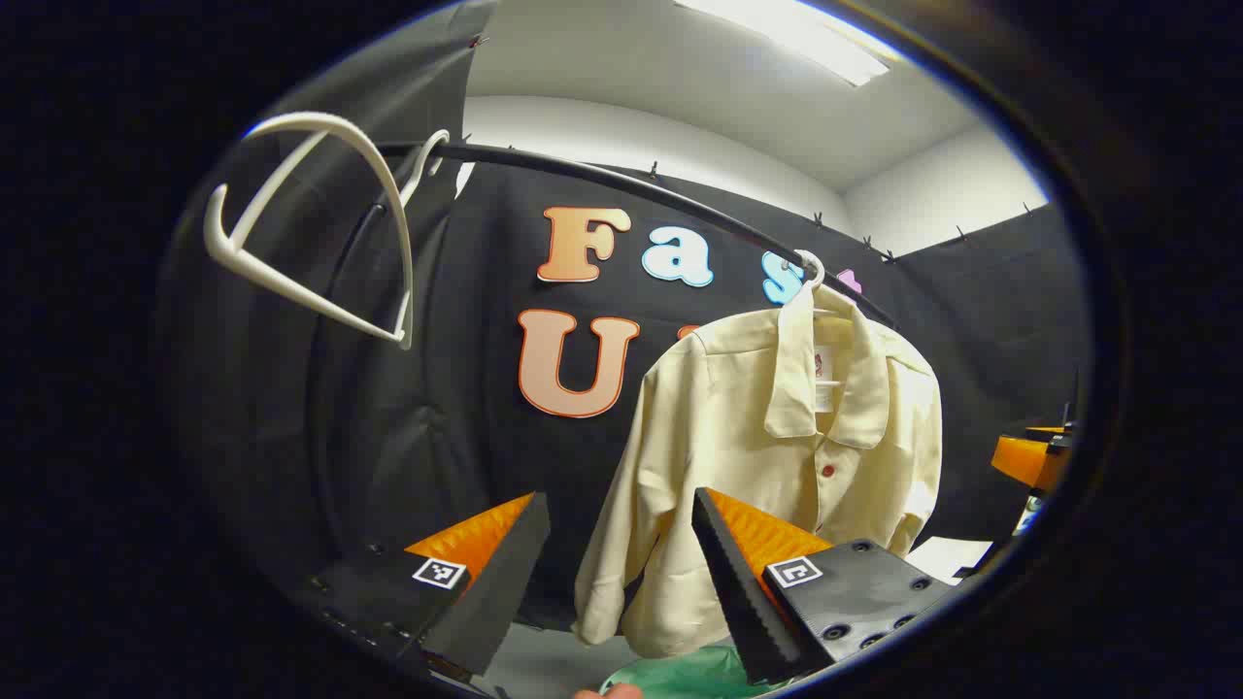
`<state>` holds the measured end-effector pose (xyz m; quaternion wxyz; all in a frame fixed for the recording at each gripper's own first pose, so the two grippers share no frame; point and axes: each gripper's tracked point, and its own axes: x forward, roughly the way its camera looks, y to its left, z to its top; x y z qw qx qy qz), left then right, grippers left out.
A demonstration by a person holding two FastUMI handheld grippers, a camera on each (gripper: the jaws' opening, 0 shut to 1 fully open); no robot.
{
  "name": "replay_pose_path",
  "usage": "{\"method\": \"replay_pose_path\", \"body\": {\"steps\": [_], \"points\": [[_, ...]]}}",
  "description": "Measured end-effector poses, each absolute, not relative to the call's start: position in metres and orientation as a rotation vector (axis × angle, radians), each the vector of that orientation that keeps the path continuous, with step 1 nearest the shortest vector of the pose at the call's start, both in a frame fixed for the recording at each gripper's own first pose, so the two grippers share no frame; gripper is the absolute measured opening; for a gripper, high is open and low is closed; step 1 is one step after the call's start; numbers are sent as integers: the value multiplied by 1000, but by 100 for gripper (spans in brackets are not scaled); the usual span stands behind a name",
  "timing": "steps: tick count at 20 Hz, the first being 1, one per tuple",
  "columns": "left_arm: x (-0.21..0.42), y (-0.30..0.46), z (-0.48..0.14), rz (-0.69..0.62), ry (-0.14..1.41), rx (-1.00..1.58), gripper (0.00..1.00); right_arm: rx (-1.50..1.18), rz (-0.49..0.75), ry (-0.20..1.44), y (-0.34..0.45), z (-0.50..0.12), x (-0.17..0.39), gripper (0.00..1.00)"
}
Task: Grasp the clothes on the hanger with both hands and then place them into the laundry hamper below.
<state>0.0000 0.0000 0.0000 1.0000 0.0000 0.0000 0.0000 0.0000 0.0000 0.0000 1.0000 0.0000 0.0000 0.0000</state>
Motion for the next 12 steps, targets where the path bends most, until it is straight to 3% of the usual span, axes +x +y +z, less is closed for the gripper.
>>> {"method": "replay_pose_path", "body": {"steps": [1, 12], "points": [[-3, -2, 3, -6, -2, 11, 97, 5, 9, 0, 4, -2, -1, 93], [-1, -25, 10, -44, -30, 27, 96, 13, 48, 26, 12, -19, 8, 93]]}}
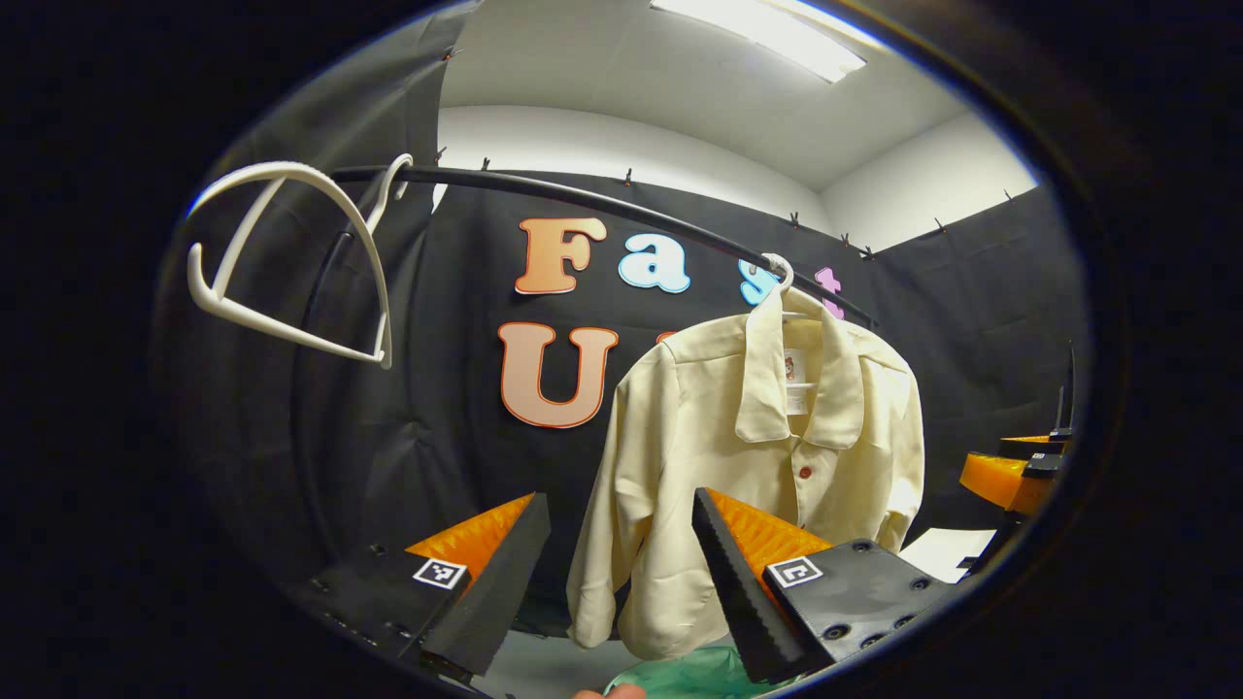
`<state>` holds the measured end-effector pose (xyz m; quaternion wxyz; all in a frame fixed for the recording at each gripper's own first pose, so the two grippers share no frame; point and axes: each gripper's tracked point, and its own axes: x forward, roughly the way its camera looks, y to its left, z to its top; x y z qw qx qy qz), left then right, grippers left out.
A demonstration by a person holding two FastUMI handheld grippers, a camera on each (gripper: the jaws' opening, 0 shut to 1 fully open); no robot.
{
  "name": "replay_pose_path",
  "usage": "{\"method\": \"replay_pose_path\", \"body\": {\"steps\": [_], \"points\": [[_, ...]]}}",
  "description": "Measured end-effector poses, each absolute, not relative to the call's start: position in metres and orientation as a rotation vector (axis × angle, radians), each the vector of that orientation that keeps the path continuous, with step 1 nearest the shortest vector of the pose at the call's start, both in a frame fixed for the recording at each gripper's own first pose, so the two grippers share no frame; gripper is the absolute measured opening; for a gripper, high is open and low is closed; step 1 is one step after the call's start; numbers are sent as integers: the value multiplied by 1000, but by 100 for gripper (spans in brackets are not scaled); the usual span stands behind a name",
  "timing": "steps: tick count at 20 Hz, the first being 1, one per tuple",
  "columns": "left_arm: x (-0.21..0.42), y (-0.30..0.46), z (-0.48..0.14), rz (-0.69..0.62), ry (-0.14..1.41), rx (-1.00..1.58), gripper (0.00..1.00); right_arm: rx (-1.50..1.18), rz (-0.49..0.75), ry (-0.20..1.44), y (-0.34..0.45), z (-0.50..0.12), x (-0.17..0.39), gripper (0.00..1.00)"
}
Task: Grasp the clothes on the hanger with both hands and then place them into the laundry hamper below.
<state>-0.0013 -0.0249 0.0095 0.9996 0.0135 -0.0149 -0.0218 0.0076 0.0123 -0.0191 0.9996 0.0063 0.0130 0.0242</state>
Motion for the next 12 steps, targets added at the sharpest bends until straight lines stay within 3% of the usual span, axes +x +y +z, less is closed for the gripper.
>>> {"method": "replay_pose_path", "body": {"steps": [4, 5, 12], "points": [[1, -26, 9, -49, -34, 28, 93, 24, 49, 36, 12, -25, 15, 93], [2, -27, 8, -53, -30, 29, 96, 22, 50, 36, 13, -27, 21, 93], [7, -33, -2, -85, -7, -7, 96, -66, 81, 110, 30, -71, 104, 93]]}}
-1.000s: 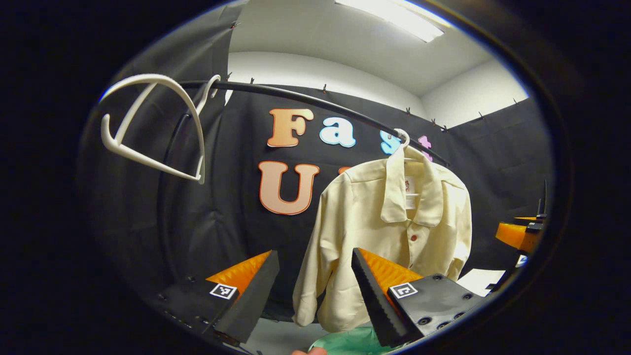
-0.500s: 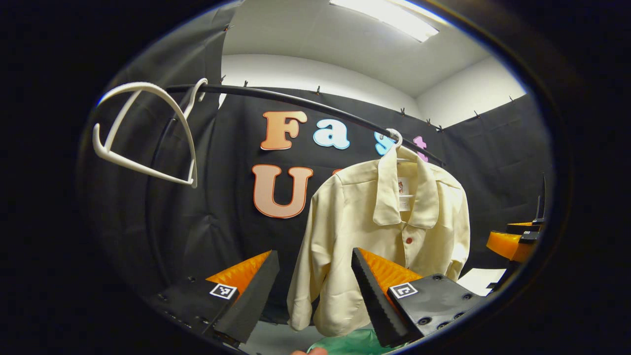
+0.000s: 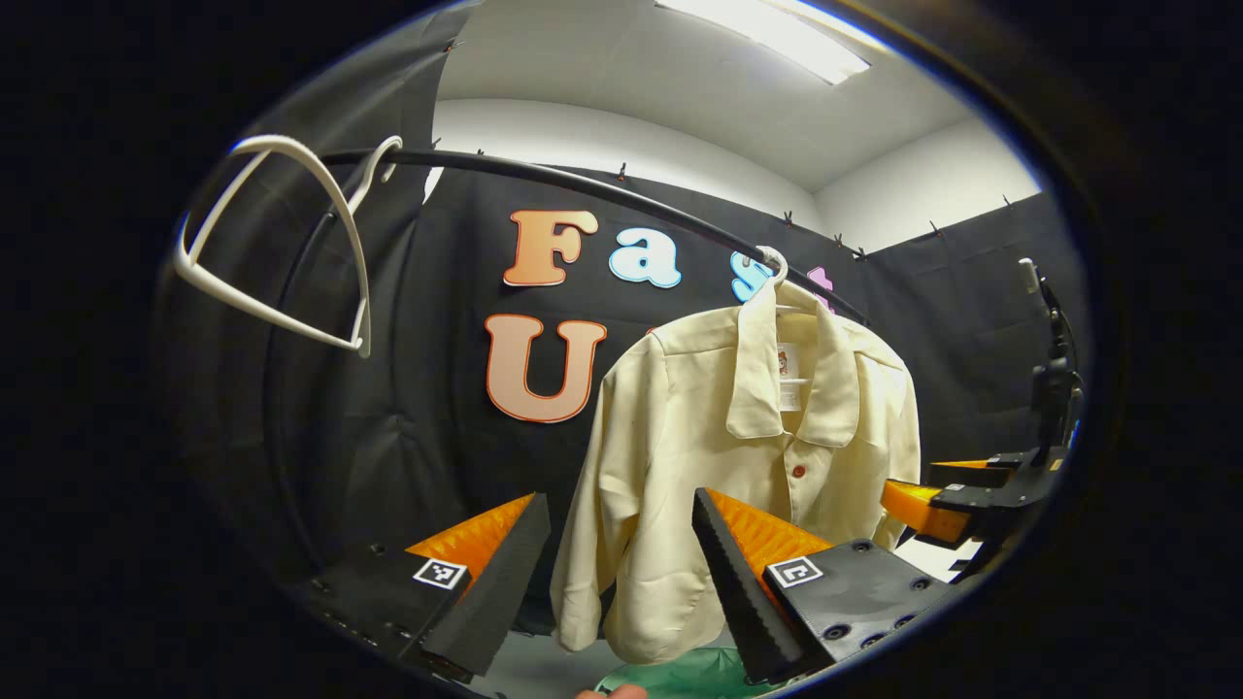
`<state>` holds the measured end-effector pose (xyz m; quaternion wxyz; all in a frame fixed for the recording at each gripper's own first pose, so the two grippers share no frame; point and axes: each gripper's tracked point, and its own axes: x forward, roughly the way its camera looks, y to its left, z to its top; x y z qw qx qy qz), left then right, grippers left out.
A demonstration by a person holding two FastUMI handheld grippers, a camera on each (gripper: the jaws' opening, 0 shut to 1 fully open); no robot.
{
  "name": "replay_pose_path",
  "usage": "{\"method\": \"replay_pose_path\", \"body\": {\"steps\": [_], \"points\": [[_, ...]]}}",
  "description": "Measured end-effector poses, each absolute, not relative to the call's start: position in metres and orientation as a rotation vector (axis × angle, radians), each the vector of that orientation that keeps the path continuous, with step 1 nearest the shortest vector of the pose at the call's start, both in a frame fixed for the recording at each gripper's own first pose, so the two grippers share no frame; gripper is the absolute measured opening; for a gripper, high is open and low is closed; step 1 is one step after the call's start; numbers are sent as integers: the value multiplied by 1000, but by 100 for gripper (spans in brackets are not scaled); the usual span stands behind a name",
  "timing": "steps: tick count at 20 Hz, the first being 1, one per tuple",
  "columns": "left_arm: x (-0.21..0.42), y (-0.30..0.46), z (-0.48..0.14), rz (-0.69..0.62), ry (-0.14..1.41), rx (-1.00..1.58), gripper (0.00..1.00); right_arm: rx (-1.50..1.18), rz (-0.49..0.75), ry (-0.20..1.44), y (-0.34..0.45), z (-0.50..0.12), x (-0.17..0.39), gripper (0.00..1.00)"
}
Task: Grasp the clothes on the hanger with both hands and then place them into the laundry hamper below.
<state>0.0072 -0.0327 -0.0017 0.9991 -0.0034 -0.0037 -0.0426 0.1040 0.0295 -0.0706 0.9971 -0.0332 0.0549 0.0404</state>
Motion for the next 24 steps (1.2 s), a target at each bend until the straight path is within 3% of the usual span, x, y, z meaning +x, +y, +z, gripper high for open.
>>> {"method": "replay_pose_path", "body": {"steps": [9, 11, 12, 13, 14, 16, 18, 24], "points": [[31, -65, -28, -182, 41, -42, 100, -129, 30, 151, 30, -109, 192, 93], [35, -79, -29, -209, 40, -31, 96, -153, 19, 149, 18, -109, 200, 77], [38, -90, -28, -228, 35, -35, 96, -164, 14, 145, 12, -107, 201, 46], [44, -102, -28, -247, 32, -44, 97, -172, 11, 140, 7, -104, 199, 41], [52, -112, -30, -262, 29, -54, 94, -174, 10, 135, 2, -100, 194, 18], [72, -127, -37, -272, 27, -49, 96, -168, 17, 111, 0, -90, 189, 1], [92, -144, -48, -266, 25, -11, 100, -183, 29, 78, -2, -75, 178, 0], [142, -202, -75, -256, -18, 35, 97, -181, 19, 53, -16, -53, 164, 0]]}}
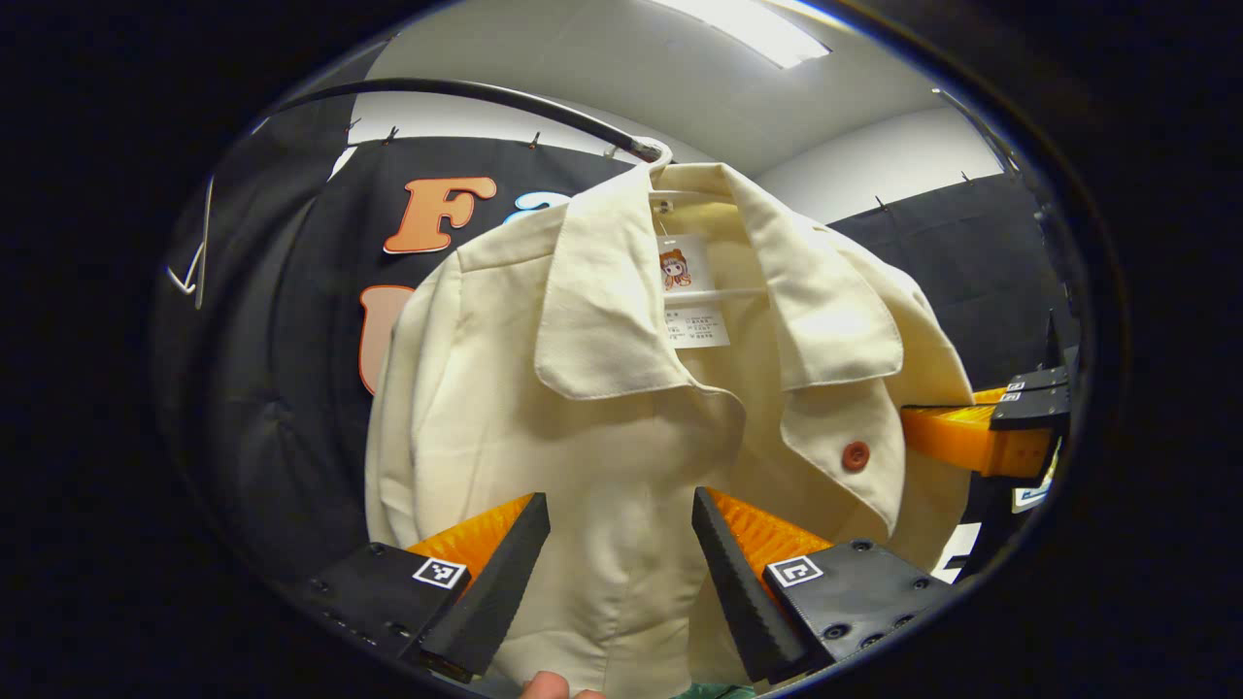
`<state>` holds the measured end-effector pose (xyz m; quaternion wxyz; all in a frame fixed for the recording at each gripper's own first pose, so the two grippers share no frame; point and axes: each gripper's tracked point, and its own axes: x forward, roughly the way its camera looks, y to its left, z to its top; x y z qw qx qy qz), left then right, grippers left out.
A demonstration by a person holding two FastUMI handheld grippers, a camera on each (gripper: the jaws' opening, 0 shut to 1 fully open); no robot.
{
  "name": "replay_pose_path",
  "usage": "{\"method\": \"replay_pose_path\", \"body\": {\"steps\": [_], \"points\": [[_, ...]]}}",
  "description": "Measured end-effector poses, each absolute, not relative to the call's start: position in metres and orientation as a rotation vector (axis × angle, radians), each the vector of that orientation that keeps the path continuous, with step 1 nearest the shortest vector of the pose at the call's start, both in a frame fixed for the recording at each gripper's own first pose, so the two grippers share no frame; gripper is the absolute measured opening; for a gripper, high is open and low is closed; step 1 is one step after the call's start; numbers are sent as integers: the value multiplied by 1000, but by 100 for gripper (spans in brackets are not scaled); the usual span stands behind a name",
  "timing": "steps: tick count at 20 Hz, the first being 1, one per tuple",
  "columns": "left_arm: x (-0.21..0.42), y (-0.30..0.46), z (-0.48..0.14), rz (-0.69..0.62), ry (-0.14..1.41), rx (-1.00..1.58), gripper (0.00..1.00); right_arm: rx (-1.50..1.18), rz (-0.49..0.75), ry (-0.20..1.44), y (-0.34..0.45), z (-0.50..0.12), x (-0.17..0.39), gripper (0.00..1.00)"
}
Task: Grasp the clothes on the hanger with both hands and then place them into the laundry hamper below.
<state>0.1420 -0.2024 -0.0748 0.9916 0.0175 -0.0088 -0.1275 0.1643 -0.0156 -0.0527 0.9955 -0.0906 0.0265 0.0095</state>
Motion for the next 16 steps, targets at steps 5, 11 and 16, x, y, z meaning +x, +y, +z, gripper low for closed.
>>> {"method": "replay_pose_path", "body": {"steps": [5, 11, 16], "points": [[170, -195, -82, -98, -74, 174, 98, -179, 11, 48, -24, -46, 156, 0], [183, -150, -83, 4, -71, 312, 61, -165, 13, 45, -27, -46, 154, 0], [175, -121, -67, 1, -76, 306, 12, -165, 23, 39, -27, -41, 151, 0]]}}
